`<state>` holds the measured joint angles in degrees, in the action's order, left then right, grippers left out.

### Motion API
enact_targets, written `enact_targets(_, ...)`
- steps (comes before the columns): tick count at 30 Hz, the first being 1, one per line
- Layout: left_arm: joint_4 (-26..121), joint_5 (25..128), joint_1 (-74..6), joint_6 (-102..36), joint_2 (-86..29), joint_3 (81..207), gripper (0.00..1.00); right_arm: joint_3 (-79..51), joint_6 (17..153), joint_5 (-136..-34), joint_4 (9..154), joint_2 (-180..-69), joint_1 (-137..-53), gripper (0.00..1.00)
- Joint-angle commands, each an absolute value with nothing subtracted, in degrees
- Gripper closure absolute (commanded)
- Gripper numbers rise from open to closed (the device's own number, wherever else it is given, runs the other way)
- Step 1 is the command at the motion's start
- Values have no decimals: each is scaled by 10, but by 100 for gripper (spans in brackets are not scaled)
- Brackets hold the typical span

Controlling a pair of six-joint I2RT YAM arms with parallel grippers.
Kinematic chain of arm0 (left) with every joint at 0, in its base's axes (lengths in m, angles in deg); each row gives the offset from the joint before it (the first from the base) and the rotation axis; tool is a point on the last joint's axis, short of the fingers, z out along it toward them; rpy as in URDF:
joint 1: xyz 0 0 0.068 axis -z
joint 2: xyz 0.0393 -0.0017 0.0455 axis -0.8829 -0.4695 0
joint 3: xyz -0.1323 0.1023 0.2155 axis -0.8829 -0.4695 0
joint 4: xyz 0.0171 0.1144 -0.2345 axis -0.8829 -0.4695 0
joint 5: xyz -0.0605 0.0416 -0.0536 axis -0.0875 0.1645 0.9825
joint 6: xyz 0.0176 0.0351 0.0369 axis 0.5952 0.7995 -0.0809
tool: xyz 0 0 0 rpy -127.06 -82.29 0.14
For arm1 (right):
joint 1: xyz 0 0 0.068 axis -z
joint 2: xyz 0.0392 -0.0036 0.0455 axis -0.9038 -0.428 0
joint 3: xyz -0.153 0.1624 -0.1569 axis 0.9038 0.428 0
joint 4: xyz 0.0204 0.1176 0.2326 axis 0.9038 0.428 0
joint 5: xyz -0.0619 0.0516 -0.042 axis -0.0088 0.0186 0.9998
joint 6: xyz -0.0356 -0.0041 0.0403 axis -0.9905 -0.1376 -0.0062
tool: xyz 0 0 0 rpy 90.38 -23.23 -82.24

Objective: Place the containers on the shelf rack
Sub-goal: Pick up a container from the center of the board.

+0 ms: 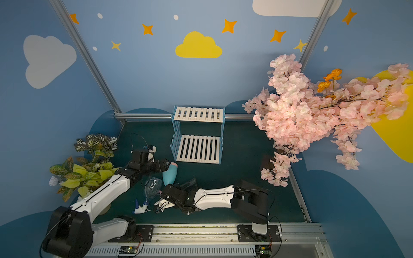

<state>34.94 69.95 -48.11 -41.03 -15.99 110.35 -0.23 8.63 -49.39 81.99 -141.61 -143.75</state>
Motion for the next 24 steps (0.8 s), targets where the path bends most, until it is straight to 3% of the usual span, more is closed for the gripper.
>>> enact_targets(1,379,715,-483,-406,-191,1121,0,0,68,-478,783,-1426,-1433,48)
enact_targets(9,355,731,-482,-388,-257,1138,3,15,25,-455,708,-1457,-1434,53)
enact_targets(24,359,739,-478,-397,-261,1110,9,17,-32,-440,607,-1508,-1436,65)
